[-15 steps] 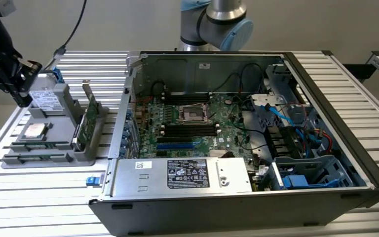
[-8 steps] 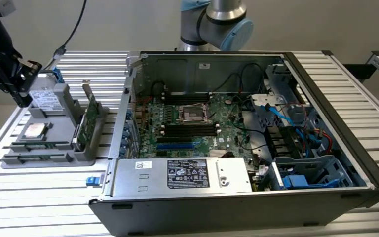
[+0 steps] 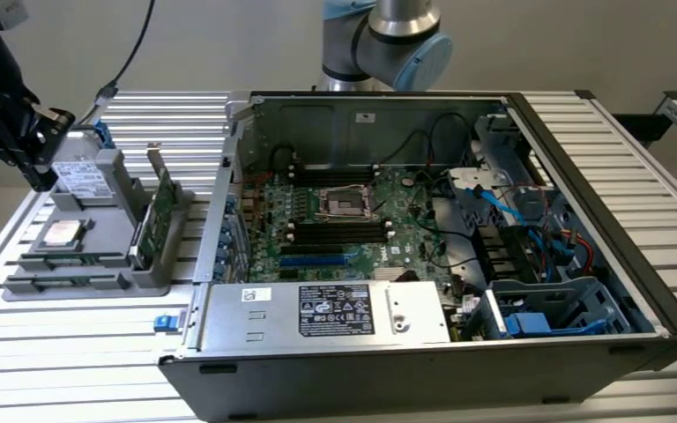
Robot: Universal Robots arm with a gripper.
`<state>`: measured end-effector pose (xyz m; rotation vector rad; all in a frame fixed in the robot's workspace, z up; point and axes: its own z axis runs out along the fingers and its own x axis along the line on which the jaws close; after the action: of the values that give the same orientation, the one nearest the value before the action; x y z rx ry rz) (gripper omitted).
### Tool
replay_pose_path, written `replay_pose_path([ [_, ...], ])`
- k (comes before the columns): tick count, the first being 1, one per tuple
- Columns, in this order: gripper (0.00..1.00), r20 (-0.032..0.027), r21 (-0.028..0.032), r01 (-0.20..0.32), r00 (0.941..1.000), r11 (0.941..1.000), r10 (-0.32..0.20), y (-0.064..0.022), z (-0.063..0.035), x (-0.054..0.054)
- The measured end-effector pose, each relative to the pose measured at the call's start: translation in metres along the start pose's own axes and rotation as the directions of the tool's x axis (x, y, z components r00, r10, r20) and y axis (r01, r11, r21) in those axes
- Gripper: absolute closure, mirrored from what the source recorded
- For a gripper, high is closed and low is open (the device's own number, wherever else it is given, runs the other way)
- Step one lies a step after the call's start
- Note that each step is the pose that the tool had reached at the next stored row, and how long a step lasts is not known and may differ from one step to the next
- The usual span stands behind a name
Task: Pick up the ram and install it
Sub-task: 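Pick up the ram and move it above insertion slot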
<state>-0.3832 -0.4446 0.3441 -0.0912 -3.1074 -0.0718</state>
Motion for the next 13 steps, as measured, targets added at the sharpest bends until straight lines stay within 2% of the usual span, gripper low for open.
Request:
replay_pose_path([
  [3,0.90,-0.0020,0.0015,0.046,0.9990,0.9990,-0.046,0.0000,0.0003,0.0001],
  [6,0.90,-0.0047,0.0023,0.100,0.9950,0.9950,-0.100,0.0000,0.0008,0.0001],
  [10,0.90,-0.0078,-0.0001,0.171,0.9852,0.9852,-0.171,-0.0001,0.0017,0.0000],
  [13,0.90,-0.0098,-0.0045,0.226,0.9740,0.9740,-0.227,-0.0001,0.0025,0.0000],
])
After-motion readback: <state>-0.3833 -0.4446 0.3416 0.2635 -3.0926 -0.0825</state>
